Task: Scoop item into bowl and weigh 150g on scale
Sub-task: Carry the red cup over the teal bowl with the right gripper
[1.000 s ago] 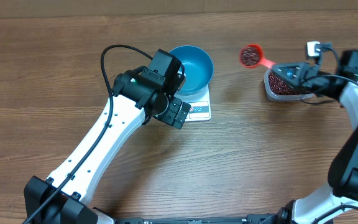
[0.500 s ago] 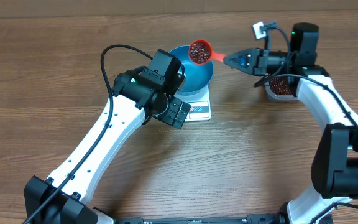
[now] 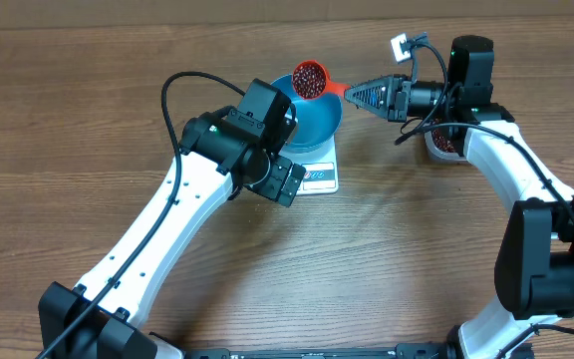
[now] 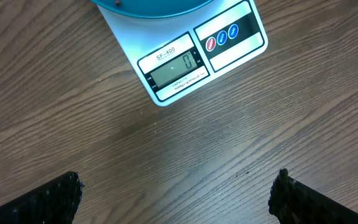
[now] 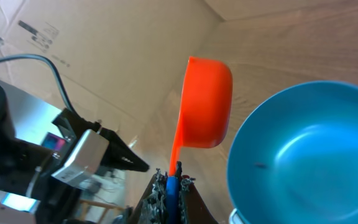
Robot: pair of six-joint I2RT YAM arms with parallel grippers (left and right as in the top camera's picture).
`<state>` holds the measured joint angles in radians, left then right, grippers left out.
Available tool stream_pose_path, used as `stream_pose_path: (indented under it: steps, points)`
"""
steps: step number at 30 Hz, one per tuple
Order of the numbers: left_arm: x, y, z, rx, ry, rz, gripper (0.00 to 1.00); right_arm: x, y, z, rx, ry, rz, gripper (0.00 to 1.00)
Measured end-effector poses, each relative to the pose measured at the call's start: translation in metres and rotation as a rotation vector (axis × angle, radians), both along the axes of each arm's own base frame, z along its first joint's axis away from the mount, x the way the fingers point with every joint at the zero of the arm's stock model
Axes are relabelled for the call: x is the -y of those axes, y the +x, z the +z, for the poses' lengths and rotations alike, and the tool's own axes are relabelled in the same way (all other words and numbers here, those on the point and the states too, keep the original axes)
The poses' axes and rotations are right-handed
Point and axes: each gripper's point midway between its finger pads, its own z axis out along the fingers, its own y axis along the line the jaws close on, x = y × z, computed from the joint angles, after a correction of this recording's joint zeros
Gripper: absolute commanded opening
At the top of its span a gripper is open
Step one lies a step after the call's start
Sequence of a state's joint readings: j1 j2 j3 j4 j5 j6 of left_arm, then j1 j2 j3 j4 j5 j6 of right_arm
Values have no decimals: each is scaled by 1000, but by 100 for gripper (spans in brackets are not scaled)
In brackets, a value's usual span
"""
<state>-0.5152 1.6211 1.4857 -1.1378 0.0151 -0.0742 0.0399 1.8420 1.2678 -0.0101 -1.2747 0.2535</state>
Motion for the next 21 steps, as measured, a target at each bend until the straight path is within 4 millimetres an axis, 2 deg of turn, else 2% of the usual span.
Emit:
stream_pose_path:
  steps: [9, 21]
  points:
    - [0, 0, 0, 0, 0, 0, 100, 2, 1, -13, 111, -73, -9, 4]
    - [0, 0, 0, 0, 0, 0, 100, 0, 3, -16, 333, -140, 19, 4]
